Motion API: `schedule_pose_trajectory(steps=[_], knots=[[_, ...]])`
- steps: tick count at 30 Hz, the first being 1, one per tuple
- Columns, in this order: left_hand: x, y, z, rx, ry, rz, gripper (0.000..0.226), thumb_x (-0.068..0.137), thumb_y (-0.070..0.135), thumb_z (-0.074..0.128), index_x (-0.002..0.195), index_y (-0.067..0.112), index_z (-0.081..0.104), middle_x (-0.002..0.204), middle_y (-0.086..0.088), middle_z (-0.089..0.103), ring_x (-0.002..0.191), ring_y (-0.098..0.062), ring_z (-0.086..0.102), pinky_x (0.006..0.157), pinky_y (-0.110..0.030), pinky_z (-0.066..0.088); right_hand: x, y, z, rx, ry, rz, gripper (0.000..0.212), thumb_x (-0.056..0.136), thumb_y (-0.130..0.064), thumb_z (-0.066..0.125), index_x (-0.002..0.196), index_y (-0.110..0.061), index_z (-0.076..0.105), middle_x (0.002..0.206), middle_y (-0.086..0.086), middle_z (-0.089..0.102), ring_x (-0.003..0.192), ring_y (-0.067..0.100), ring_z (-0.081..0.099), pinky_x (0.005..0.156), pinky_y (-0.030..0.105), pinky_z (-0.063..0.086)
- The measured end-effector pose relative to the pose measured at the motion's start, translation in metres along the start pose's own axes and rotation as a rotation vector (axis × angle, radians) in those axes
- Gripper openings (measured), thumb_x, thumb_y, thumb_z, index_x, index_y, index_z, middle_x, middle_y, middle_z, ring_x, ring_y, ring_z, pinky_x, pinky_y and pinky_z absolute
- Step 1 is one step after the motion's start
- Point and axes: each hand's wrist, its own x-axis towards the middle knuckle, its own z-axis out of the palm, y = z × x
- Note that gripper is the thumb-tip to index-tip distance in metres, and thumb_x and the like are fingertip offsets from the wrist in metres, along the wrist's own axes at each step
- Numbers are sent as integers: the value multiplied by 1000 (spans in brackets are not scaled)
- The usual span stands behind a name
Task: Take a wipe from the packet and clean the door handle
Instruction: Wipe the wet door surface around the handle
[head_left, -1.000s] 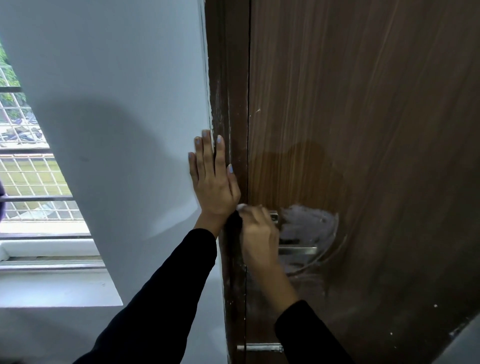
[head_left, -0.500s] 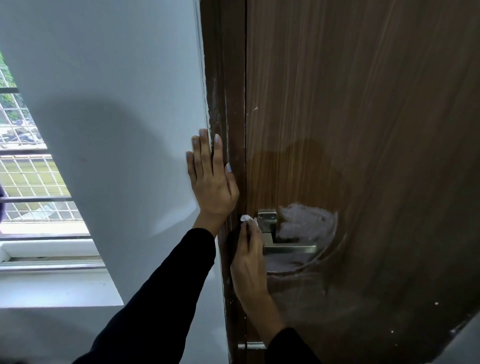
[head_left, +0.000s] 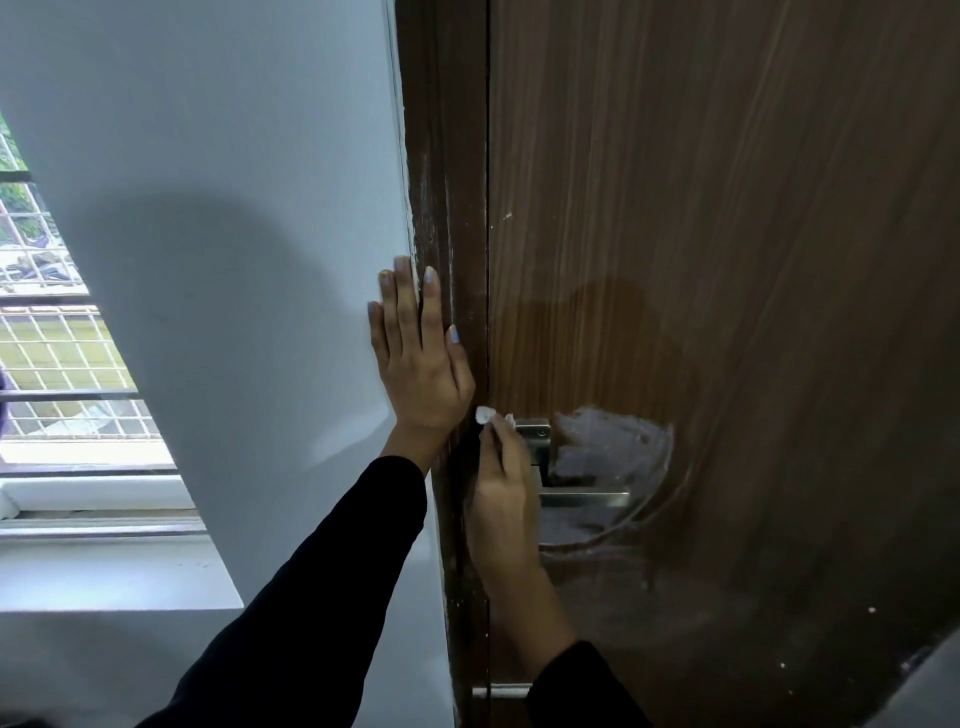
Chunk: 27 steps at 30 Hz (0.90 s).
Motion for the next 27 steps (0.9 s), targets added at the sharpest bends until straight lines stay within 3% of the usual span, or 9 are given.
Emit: schedule_pose_trajectory(steps=[2, 5, 8, 11, 14, 18, 20, 24, 27], knots=[[2, 4, -4, -27, -33, 3, 54, 97, 25, 30, 148, 11, 20, 153, -21, 27, 145, -31, 16, 120, -41, 7, 17, 2, -14, -48, 37, -71, 33, 68, 5, 77, 100, 7, 67, 101, 22, 69, 93, 28, 68, 81, 35, 57], [1, 2, -4, -35, -37, 6, 56, 96, 23, 33, 148, 11, 20, 152, -21, 28, 145, -30, 15, 120, -40, 7, 34, 2, -33, -119, 56, -100, 20, 64, 8, 78, 82, 6, 71, 84, 19, 71, 77, 28, 68, 72, 34, 59], [1, 1, -2, -22, -26, 2, 56, 96, 24, 32, 149, 11, 20, 153, -21, 27, 146, -30, 14, 120, -41, 8, 42, 10, -51, -73, 21, 44, 11, 79, -4, 67, 89, 3, 68, 91, 16, 66, 81, 27, 63, 72, 37, 56], [2, 4, -3, -19, -21, -1, 56, 95, 23, 35, 148, 11, 21, 152, -21, 28, 145, -30, 14, 120, -41, 7, 44, 21, -58, -39, 84, 155, 13, 83, -5, 63, 95, 0, 66, 98, 15, 62, 86, 27, 61, 74, 34, 54], [0, 4, -3, -34, -13, -1, 56, 94, 21, 36, 147, 9, 23, 152, -22, 28, 145, -31, 15, 120, -40, 6, 40, 12, -52, -62, 13, -6, 25, 83, 0, 60, 107, -6, 66, 106, 13, 62, 95, 25, 59, 82, 34, 53], [2, 4, -4, -26, -9, 7, 56, 93, 19, 40, 146, 7, 25, 151, -23, 29, 144, -31, 16, 120, -40, 6, 39, 4, -47, -74, -68, -194, 26, 75, 10, 63, 97, -3, 71, 94, 11, 70, 90, 27, 61, 80, 35, 55], [1, 3, -5, -24, -17, 16, 57, 93, 19, 40, 147, 8, 24, 151, -23, 29, 145, -31, 15, 120, -41, 7, 40, 9, -50, -102, -37, -155, 21, 75, 7, 65, 93, -3, 71, 91, 11, 69, 88, 27, 59, 78, 36, 54], [1, 3, -4, -30, -30, 7, 59, 93, 19, 40, 148, 10, 20, 152, -22, 27, 145, -32, 15, 120, -42, 7, 45, 38, -67, -144, 30, 70, 16, 85, -5, 58, 97, -8, 68, 101, 10, 64, 97, 23, 53, 88, 29, 44], [1, 3, -4, -28, -30, 2, 59, 93, 21, 38, 148, 11, 20, 152, -22, 27, 144, -32, 15, 120, -42, 6, 49, 53, -86, 33, 233, 181, 22, 86, -4, 56, 103, -13, 65, 104, 7, 62, 96, 21, 57, 82, 22, 40]])
